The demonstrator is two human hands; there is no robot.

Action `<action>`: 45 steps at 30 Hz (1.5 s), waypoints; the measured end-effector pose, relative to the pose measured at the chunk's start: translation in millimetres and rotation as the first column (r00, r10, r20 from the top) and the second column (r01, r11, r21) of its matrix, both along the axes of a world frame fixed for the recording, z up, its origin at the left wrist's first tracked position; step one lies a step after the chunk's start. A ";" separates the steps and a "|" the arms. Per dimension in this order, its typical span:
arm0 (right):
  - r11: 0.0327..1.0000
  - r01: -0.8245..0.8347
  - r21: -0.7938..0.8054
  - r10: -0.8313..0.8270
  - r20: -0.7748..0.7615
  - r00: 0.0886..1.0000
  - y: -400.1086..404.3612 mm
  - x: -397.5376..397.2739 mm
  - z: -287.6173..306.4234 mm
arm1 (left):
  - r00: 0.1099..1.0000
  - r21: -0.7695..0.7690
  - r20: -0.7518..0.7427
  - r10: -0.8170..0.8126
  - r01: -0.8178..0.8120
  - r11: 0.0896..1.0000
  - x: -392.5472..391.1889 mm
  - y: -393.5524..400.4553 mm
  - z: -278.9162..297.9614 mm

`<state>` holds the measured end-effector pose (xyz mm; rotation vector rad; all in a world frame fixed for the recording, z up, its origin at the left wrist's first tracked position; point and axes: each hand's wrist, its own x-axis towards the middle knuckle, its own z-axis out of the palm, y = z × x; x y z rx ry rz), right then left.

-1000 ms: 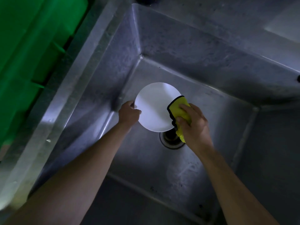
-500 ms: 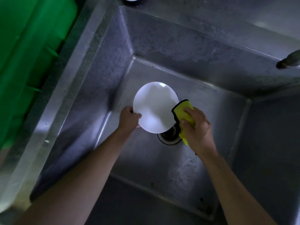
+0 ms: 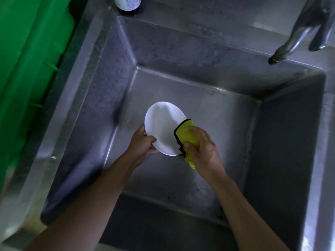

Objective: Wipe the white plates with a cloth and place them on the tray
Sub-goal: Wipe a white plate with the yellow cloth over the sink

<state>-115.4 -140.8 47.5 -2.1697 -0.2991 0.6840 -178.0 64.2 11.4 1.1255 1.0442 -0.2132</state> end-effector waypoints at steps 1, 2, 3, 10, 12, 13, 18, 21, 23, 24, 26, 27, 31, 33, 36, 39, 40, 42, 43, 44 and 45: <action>1.000 -0.023 -0.009 0.023 0.009 1.000 2.5 -2.7 3.0 | 1.000 -0.006 0.001 -0.016 0.016 1.000 -2.2 -1.3 4.7; 0.999 -0.045 -0.016 0.045 0.012 0.999 5.4 -4.5 6.7 | 0.999 -0.014 0.002 -0.032 0.032 0.999 -4.5 -2.6 10.0; 0.997 -0.066 -0.026 0.066 0.010 0.998 8.3 -6.1 10.5 | 0.999 -0.021 0.002 -0.047 0.047 0.999 -7.5 -3.8 16.2; 0.984 -0.134 -0.120 0.142 0.059 0.988 29.2 -11.9 59.1 | 0.993 -0.113 0.065 -0.102 0.109 0.988 -24.7 -13.1 77.2; 0.978 -0.162 -0.134 0.178 0.112 0.978 31.2 -14.0 78.9 | 0.992 -0.125 0.080 -0.099 0.109 0.986 -26.2 -13.6 96.9; 0.969 -0.195 -0.151 0.219 0.163 0.962 30.5 -15.7 88.7 | 0.991 -0.127 0.087 -0.098 0.109 0.986 -26.8 -13.1 107.6; 0.881 -0.292 -0.372 0.427 0.360 0.830 11.8 -19.3 130.1 | 0.981 -0.149 0.143 -0.132 0.153 0.977 -31.2 -7.5 160.1; 0.842 -0.322 -0.434 0.509 0.438 0.742 -1.3 -16.0 153.6 | 0.970 -0.187 0.191 -0.151 0.187 0.964 -34.8 -4.0 185.3; 0.815 -0.338 -0.470 0.549 0.443 0.709 -7.5 -17.6 166.4 | 0.962 -0.202 0.222 -0.159 0.205 0.958 -36.9 -2.9 200.0; 0.808 -0.337 -0.483 0.558 0.445 0.700 -9.7 -19.8 171.0 | 0.959 -0.203 0.231 -0.165 0.213 0.956 -37.8 -3.2 206.6; 0.804 -0.318 -0.504 0.557 0.448 0.699 -10.7 -23.9 178.2 | 0.953 -0.191 0.238 -0.187 0.235 0.953 -38.2 -5.7 218.1; 0.805 -0.301 -0.511 0.549 0.448 0.706 -9.3 -26.2 181.3 | 0.950 -0.184 0.238 -0.203 0.250 0.951 -38.4 -7.8 222.9; 0.825 -0.253 -0.505 0.511 0.478 0.714 4.4 -35.2 190.4 | 0.921 -0.180 0.253 -0.297 0.347 0.921 -40.4 -19.2 237.6; 0.825 -0.247 -0.508 0.515 0.496 0.699 9.3 -36.4 192.8 | 0.912 -0.176 0.263 -0.316 0.367 0.913 -42.3 -21.7 241.9; 0.841 -0.247 -0.481 0.501 0.523 0.689 11.4 -33.8 195.4 | 0.905 -0.157 0.277 -0.324 0.375 0.914 -43.9 -19.3 245.6; 0.878 -0.181 -0.444 0.428 0.555 0.713 15.1 -27.9 197.7 | 0.904 -0.135 0.293 -0.313 0.363 0.922 -45.9 -17.9 246.8; 0.886 -0.149 -0.438 0.400 0.562 0.724 16.3 -25.4 198.1 | 0.910 -0.127 0.295 -0.292 0.340 0.932 -47.2 -19.0 246.8; 0.893 -0.100 -0.439 0.359 0.560 0.746 17.0 -20.8 197.7 | 0.925 -0.118 0.301 -0.230 0.275 0.954 -51.9 -21.9 246.5; 0.893 -0.082 -0.442 0.345 0.556 0.756 16.4 -19.0 196.9 | 0.931 -0.122 0.309 -0.196 0.243 0.962 -54.2 -22.8 246.0; 0.893 -0.070 -0.444 0.334 0.551 0.765 15.2 -17.7 195.5 | 0.934 -0.130 0.318 -0.166 0.217 0.968 -55.8 -23.5 245.4; 0.894 -0.062 -0.444 0.325 0.546 0.772 13.5 -17.3 193.8 | 0.935 -0.134 0.324 -0.147 0.199 0.971 -57.1 -23.5 244.9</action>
